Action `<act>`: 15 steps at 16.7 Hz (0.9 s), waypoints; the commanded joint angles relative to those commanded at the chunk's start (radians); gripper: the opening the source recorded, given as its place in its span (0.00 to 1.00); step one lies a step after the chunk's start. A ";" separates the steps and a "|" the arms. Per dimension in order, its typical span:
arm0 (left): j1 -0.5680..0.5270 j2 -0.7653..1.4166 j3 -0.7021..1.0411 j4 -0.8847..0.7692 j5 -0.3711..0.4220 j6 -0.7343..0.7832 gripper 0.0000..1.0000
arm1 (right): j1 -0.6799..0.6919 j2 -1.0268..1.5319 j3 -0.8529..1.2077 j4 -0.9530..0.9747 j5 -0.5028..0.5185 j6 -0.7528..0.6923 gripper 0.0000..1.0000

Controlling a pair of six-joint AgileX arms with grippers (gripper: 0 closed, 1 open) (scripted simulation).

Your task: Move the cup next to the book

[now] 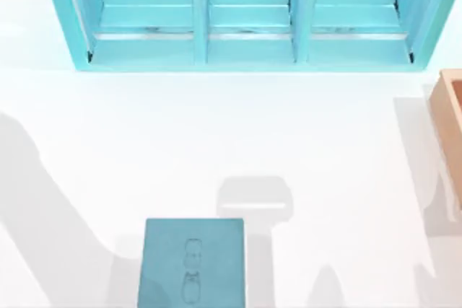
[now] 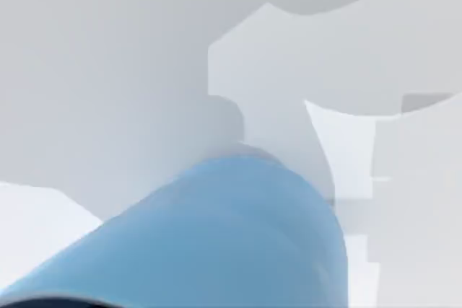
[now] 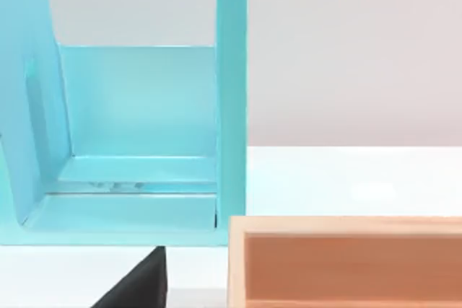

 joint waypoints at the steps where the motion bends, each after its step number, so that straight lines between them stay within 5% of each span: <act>1: 0.000 0.000 -0.002 0.002 0.000 0.000 1.00 | 0.000 0.000 0.000 0.000 0.000 0.000 1.00; 4: 0.000 0.000 -0.002 0.002 0.000 0.000 1.00 | 0.000 0.000 0.000 0.000 0.000 0.000 1.00; 15: 0.000 0.000 -0.002 0.002 0.000 0.000 0.17 | 0.000 0.000 0.000 0.000 0.000 0.000 1.00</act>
